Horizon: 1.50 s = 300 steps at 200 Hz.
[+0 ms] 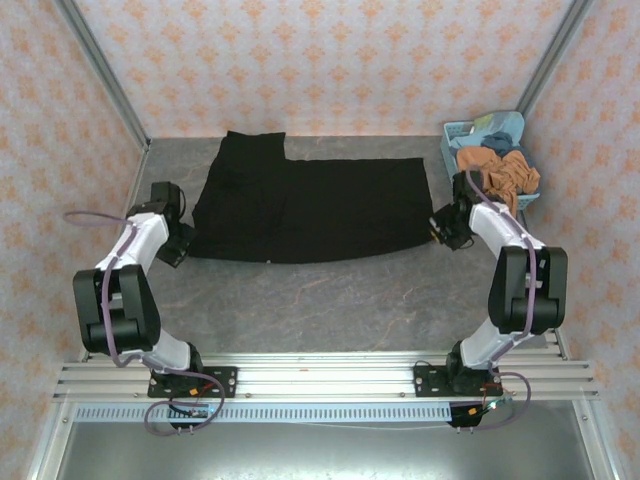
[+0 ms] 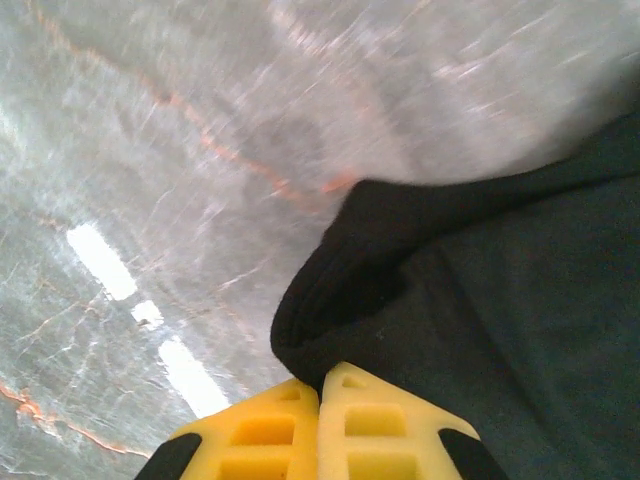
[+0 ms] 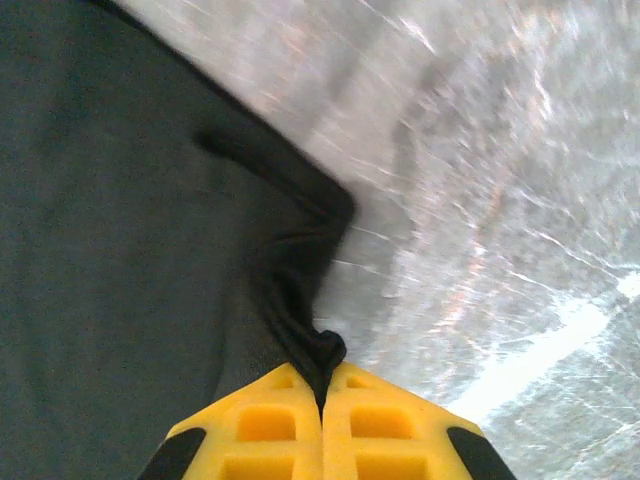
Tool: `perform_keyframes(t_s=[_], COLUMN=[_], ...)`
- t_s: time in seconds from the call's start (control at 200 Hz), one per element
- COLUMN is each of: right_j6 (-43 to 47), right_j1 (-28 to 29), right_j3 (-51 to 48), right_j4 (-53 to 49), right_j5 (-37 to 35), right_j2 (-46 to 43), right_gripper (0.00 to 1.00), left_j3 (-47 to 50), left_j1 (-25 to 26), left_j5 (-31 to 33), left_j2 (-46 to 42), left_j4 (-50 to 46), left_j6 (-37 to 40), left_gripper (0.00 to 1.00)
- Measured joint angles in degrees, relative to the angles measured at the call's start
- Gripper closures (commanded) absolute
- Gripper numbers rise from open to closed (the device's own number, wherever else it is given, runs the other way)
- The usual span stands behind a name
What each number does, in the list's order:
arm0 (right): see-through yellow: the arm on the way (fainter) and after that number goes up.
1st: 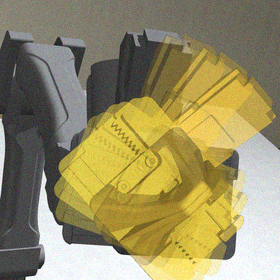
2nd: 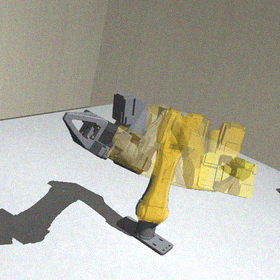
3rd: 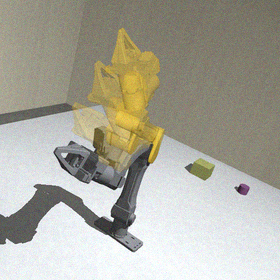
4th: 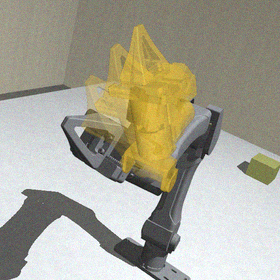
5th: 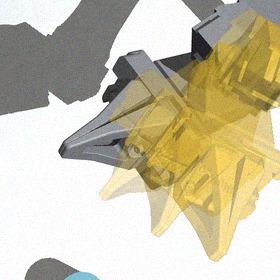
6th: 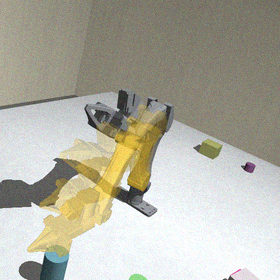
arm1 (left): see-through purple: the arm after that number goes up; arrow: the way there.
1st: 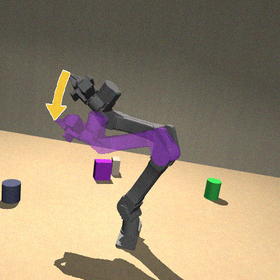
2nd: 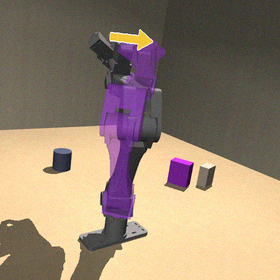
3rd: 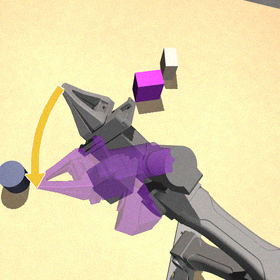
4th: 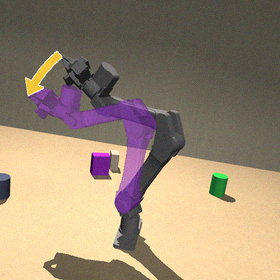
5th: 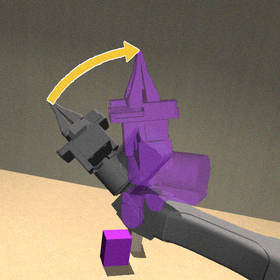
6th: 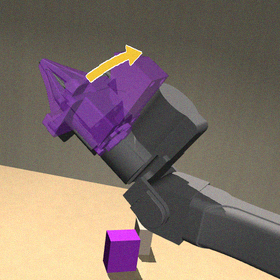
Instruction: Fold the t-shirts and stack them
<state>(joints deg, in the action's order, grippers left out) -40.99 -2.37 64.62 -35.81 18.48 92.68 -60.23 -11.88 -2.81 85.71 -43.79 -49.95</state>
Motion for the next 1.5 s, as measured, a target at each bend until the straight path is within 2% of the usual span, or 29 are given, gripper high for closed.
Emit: perform_keyframes(t_s=[0.14,0.23,0.45,0.595,0.936,1.501], right_j6=[0.2,0.2,-1.0,-2.1,-2.9,-11.1], right_j1=[0.1,0.4,1.8,1.9,1.9,3.4], right_j3=[2.8,1.9,-10.9,-17.7,-18.6,-29.3], right_j4=[-2.2,-3.5,-4.4,-6.7,-11.9,-24.6], right_j5=[-1.5,-1.6,-1.6,-1.9,-4.5,-3.6], right_j2=[-3.7,-5.8,-7.7,-7.8,-10.0,-24.6], right_gripper=[1.00,1.00,1.00,1.00,1.00,1.00], left_j3=[-2.0,0.7,17.5,22.3,22.9,21.1], left_j1=[0.0,0.0,0.0,0.0,0.0,0.0], left_j5=[1.9,3.0,3.1,3.3,5.4,11.0], left_j2=[-5.6,-8.9,-11.5,-11.9,-13.8,-15.0], left_j4=[-2.4,-3.4,-4.9,-7.3,-9.8,-14.9], left_j6=[-1.4,-2.5,-5.7,-7.8,-10.5,-10.5], left_gripper=[1.00,1.00,1.00,1.00,1.00,1.00])
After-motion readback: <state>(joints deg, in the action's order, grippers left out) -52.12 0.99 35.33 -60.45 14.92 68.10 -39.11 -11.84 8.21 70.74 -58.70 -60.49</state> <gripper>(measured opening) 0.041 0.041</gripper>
